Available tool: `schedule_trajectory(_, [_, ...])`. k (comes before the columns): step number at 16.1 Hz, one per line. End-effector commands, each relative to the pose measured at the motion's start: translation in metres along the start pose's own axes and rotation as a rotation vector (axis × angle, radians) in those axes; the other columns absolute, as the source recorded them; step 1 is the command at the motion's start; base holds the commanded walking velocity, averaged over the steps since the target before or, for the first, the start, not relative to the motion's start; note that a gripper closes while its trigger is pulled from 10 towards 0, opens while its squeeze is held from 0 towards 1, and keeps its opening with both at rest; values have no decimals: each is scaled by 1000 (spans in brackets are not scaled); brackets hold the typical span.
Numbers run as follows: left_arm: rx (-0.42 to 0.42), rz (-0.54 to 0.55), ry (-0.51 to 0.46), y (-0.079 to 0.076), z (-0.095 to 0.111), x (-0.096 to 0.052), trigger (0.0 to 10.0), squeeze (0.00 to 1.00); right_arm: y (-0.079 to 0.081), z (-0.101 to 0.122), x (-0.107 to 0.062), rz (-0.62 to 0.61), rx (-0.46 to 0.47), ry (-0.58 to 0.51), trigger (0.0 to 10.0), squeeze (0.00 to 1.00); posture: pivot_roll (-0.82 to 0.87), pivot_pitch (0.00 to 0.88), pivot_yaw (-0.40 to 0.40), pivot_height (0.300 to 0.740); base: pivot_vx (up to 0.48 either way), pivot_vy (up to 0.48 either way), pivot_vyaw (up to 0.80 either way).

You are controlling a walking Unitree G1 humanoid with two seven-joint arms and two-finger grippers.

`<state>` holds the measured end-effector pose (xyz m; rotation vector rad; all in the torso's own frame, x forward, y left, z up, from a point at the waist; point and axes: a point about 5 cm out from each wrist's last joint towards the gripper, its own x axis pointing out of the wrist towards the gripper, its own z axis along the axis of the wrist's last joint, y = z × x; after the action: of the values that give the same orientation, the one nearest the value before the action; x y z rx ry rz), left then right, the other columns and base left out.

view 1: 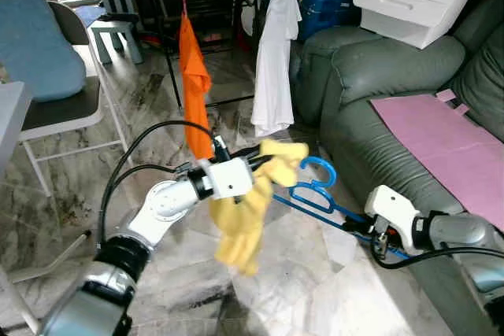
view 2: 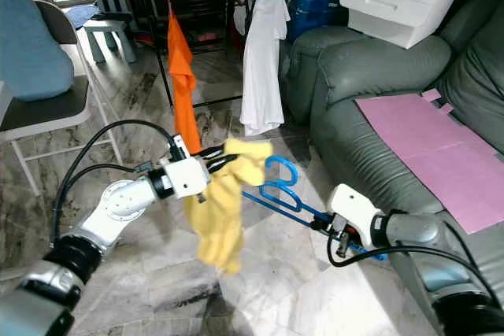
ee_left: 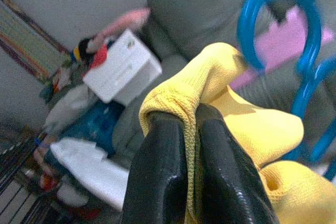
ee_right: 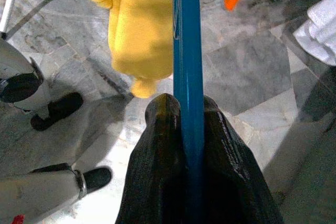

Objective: Hang hanger

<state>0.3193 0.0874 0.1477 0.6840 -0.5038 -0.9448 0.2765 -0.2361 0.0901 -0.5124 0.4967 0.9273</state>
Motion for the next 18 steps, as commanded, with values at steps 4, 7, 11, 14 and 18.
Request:
schedule_trajectory(4, [-46,-8,-114,-1,28,10,10000,0,-4,-5,10,-72,35,10,10000,0,-165,46,24,740,0,0,0])
schedule_trajectory(7, [-94,20,-60,-1,20,-3,10000,0,-30,5,8,-312,106,-95,10000,0,-164,51,29,740,0,0,0])
schedule_trajectory(11, [-153,18,-54,-5,27,-6,10000,0,-56,10,1,-549,245,-177,10000,0,-157,49,25,740,0,0,0])
schedule_trajectory(14, [-189,-19,-40,-14,28,-6,10000,0,-69,20,1,-636,374,-266,10000,0,-160,48,26,740,0,0,0])
schedule_trajectory(18, [-184,-19,-44,-24,32,7,10000,0,-75,58,20,-639,699,-520,10000,0,-165,43,23,740,0,0,0])
